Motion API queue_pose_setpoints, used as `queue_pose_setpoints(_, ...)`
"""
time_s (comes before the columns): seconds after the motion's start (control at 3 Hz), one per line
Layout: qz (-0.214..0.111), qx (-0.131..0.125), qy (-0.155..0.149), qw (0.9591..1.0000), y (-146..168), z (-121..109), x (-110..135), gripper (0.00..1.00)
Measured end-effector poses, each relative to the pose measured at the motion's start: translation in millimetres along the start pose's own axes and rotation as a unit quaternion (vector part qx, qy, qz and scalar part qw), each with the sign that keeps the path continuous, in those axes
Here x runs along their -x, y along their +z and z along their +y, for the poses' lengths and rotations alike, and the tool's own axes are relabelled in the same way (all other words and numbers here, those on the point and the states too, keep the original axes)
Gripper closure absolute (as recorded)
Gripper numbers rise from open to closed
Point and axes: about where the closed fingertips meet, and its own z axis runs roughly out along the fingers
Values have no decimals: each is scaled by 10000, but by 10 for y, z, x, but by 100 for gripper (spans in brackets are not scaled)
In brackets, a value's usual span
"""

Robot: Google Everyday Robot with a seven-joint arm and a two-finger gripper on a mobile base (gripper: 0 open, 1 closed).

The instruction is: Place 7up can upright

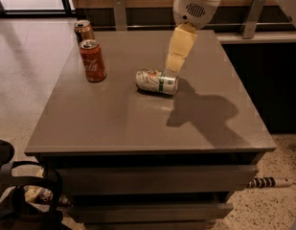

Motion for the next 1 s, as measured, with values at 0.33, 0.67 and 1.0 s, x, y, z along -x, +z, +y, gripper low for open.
queue_pose_setpoints(0.33,455,-131,-76,9988,132,-10,175,0)
queue_pose_setpoints(0.67,878,-271,-157,9956,286,-51,252,0)
queue_pose_setpoints(1.0,1023,-296,-150,9942,373,-86,249,0)
